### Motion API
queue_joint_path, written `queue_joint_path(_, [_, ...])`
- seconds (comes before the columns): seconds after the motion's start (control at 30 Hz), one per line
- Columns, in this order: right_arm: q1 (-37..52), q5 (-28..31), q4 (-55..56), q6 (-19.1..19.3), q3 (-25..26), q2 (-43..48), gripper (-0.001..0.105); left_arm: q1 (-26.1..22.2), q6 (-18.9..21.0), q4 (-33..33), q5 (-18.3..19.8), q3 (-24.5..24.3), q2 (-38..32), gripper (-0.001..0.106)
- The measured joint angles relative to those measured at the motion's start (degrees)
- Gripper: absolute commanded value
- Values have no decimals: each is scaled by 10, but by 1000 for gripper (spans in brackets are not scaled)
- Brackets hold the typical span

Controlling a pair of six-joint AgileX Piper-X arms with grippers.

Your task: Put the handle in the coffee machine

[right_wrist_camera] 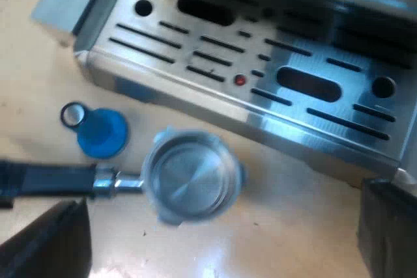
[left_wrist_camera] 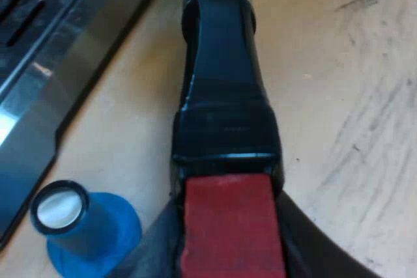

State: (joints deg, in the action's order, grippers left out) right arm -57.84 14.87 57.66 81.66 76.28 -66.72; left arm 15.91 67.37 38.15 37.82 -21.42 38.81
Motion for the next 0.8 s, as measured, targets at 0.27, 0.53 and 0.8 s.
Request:
queue_joint_path(0.27, [-101, 95, 0, 0, 0, 0, 82, -48, 0, 21, 2, -8, -25, 0])
queue_joint_path(0.53, [-138, 163, -18, -44, 0, 0, 82, -92, -1, 64, 19, -18, -60, 0])
queue_joint_path(0.8, [-138, 166, -18, -74, 0, 0, 82, -141, -22, 120, 19, -29, -84, 0])
